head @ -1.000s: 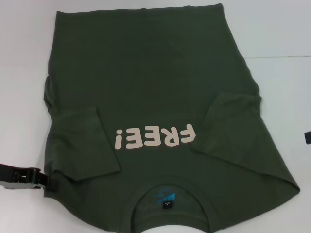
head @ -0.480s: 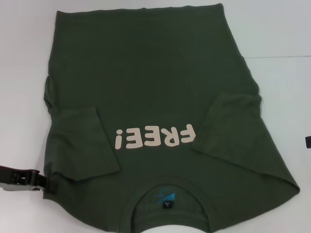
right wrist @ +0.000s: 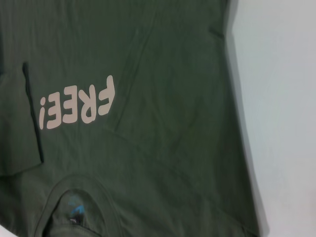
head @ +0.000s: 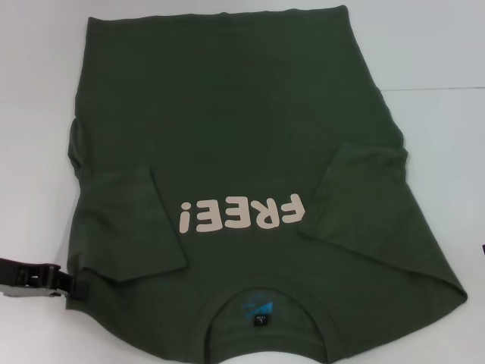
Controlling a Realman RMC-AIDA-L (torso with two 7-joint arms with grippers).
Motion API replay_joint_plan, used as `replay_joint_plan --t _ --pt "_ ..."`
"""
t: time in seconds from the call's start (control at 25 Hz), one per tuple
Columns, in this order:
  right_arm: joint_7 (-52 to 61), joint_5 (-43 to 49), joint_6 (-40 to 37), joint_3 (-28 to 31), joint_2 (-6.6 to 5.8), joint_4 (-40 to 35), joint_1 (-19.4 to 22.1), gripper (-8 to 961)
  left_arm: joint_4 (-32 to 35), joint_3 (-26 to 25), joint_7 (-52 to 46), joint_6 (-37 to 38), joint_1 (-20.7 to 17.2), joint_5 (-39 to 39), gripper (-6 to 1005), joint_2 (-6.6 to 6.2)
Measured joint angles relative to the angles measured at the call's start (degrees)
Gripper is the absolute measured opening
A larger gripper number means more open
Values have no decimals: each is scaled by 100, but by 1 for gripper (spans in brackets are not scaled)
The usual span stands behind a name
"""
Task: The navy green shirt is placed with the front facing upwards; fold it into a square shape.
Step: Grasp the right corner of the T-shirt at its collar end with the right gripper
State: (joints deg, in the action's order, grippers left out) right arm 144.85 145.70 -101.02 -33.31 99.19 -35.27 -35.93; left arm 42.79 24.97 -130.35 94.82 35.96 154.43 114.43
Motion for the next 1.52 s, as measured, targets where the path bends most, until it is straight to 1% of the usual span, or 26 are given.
replay_joint_plan --t 0.12,0.28,0.68,1.12,1.52 --pt "26 52 -4 -3 12 11 -23 926 2 -34 0 -24 -7 0 37 0" --pt "28 95 61 -13 63 25 -39 927 2 -50 0 -24 -10 0 37 0" --pt "-40 100 396 -365 336 37 -51 927 -3 -58 1 -41 -10 0 37 0" --pt "-133 99 611 -548 497 38 -40 927 -20 -63 1 -52 -9 -15 37 0" --pt "-244 99 756 -667 599 38 -37 927 -27 -62 1 -53 -9 -26 37 0"
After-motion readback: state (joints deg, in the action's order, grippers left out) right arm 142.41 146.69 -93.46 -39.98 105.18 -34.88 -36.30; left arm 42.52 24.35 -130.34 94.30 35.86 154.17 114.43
